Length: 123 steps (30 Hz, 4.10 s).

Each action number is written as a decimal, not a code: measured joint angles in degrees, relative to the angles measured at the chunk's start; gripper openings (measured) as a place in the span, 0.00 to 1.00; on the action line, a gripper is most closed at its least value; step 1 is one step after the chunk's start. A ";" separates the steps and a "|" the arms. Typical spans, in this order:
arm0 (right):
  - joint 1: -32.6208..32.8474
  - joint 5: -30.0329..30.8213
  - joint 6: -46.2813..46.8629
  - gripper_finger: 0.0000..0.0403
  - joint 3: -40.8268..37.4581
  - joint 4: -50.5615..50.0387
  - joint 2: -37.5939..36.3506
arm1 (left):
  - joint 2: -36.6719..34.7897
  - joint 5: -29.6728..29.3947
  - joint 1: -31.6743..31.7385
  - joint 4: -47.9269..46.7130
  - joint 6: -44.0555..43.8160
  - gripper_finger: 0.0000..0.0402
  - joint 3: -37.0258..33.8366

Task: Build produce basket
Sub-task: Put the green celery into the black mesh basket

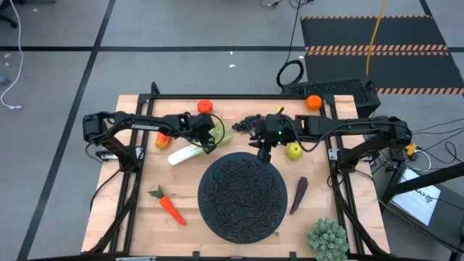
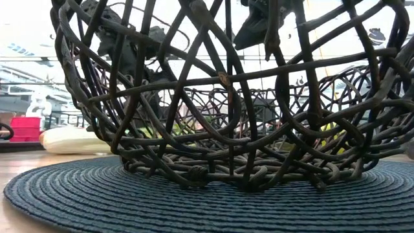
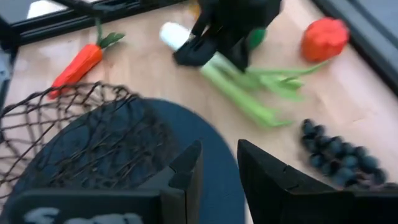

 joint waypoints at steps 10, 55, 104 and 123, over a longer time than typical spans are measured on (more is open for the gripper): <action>7.36 5.88 5.57 0.24 -6.94 9.08 0.02 | -13.30 -2.27 -3.91 0.84 2.13 0.03 0.00; 17.29 17.81 -15.43 0.77 -24.76 80.37 8.74 | -16.62 -16.65 -31.24 42.14 16.20 0.05 0.00; 21.99 19.67 -10.59 0.03 -6.11 38.43 6.73 | -22.01 -20.56 -34.69 34.05 16.84 0.61 0.02; 27.58 19.52 4.55 0.05 -2.98 21.47 0.87 | -32.77 -27.32 -35.29 1.17 3.91 0.52 0.02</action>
